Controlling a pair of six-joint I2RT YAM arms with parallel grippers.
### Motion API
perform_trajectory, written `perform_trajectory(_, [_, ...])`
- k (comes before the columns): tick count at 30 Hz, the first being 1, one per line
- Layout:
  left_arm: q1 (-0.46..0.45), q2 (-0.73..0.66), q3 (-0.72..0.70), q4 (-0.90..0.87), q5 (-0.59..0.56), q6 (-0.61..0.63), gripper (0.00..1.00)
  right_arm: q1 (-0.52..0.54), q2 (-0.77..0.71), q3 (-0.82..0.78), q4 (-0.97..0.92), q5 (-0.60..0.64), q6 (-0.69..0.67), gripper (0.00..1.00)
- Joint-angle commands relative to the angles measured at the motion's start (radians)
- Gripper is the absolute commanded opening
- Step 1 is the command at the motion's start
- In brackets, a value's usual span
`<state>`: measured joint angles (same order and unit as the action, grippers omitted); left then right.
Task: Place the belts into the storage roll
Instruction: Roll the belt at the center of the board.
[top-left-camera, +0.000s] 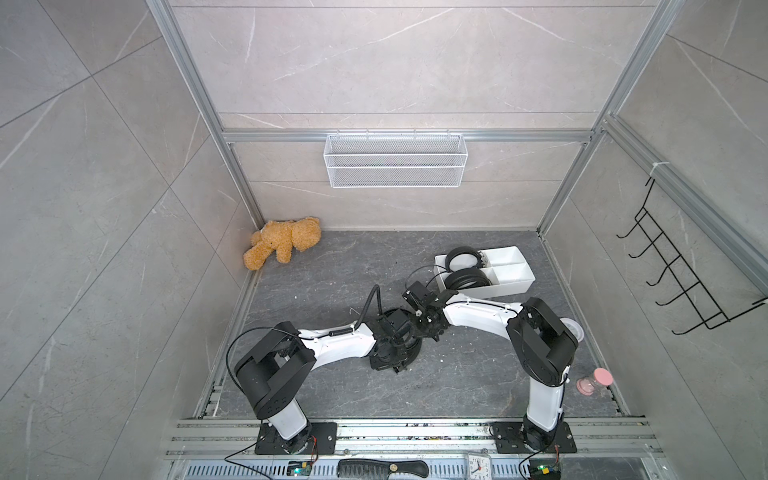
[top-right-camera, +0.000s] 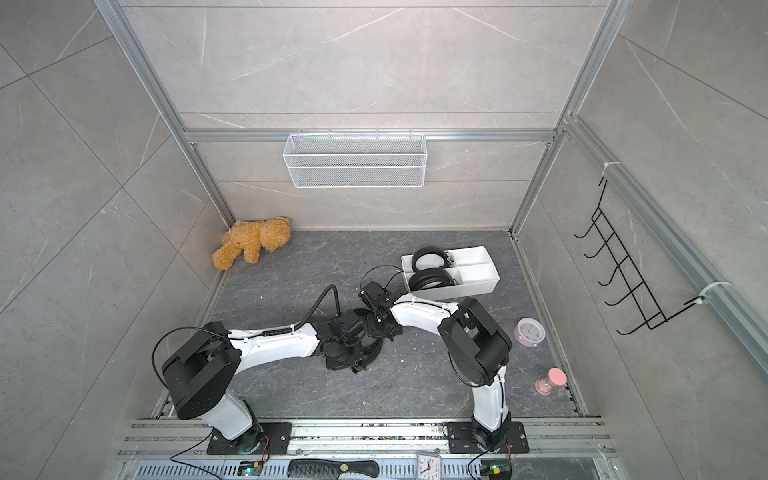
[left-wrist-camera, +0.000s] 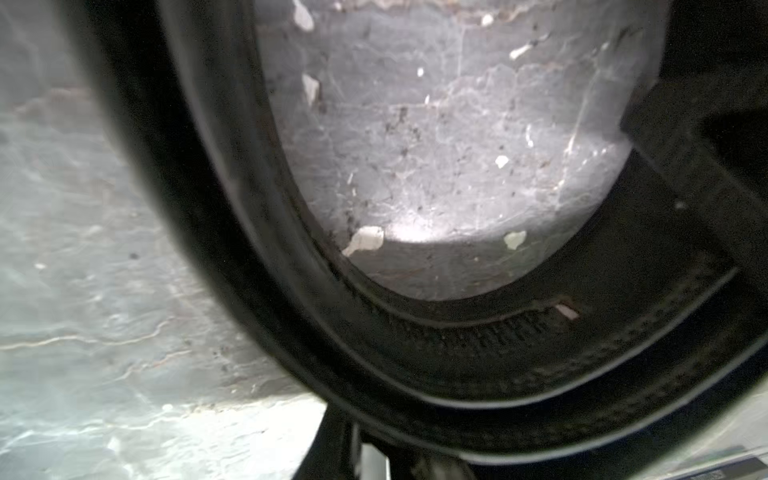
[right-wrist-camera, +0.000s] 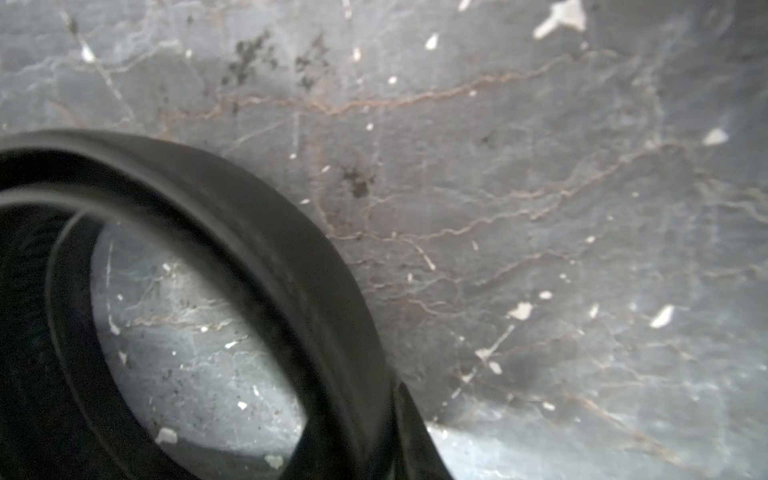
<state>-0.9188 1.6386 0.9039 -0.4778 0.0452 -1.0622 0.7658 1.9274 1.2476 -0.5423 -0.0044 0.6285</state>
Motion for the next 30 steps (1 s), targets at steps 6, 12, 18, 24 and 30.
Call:
perform_trajectory(6, [0.15,-0.21,-0.142,-0.187,-0.084,0.081,0.0,0.018,0.038,-0.034,-0.232,0.039,-0.108,0.32])
perform_trajectory(12, [0.256,-0.251,-0.186,-0.205,-0.106,0.178,0.0,0.02,0.022,-0.071,-0.267,0.085,-0.144,0.24])
perform_trajectory(18, [0.353,-0.218,-0.212,-0.186,-0.128,0.249,0.0,0.02,-0.004,-0.139,-0.24,0.088,-0.152,0.22])
perform_trajectory(24, [0.377,-0.217,-0.202,-0.212,-0.147,0.284,0.0,0.019,-0.008,-0.143,-0.265,0.11,-0.171,0.29])
perform_trajectory(30, [0.394,-0.221,-0.199,-0.234,-0.176,0.295,0.0,0.014,0.012,-0.114,-0.314,0.163,-0.199,0.31])
